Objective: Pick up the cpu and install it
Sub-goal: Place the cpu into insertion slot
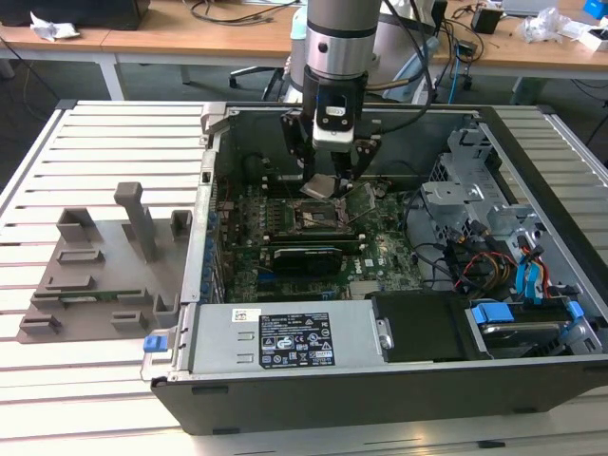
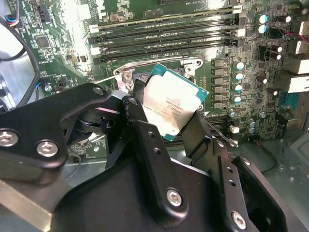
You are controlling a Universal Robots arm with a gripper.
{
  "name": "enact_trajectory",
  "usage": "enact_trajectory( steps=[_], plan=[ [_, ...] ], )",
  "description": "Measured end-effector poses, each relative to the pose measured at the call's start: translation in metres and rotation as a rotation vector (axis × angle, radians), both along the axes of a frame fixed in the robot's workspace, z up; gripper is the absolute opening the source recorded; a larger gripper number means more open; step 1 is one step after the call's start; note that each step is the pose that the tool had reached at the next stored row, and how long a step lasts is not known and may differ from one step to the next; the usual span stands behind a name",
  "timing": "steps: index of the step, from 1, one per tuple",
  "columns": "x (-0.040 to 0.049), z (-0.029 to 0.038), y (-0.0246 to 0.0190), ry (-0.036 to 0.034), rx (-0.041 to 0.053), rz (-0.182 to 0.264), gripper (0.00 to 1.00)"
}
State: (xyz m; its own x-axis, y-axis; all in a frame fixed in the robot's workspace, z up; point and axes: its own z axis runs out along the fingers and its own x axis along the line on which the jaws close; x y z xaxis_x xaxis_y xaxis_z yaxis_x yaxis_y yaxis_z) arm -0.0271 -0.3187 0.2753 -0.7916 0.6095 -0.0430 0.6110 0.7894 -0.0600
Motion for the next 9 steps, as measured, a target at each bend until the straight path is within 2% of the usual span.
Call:
enact_trajectory(
  steps=[9],
  plan=[
    [0.0000, -0.0002, 0.0000, 0.0000, -0.0038, -0.065, 0.55]
  ],
)
